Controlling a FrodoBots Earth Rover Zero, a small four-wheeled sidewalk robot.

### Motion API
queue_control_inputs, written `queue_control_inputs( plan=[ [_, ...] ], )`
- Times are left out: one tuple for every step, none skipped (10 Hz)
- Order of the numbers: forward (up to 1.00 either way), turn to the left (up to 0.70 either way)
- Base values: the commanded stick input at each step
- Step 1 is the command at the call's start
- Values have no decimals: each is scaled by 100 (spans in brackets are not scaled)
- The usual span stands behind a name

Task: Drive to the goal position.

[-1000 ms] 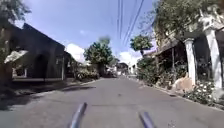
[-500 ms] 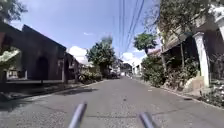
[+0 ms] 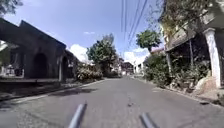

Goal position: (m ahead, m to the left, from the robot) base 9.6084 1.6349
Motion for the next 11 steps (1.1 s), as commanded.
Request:
queue_control_inputs(
  plan=[
    [100,-28],
    [100,-24],
    [100,-20],
    [100,-16],
    [100,-12],
    [100,-8],
    [100,-4],
    [100,0],
    [100,0],
    [100,0],
    [100,0]
  ],
)
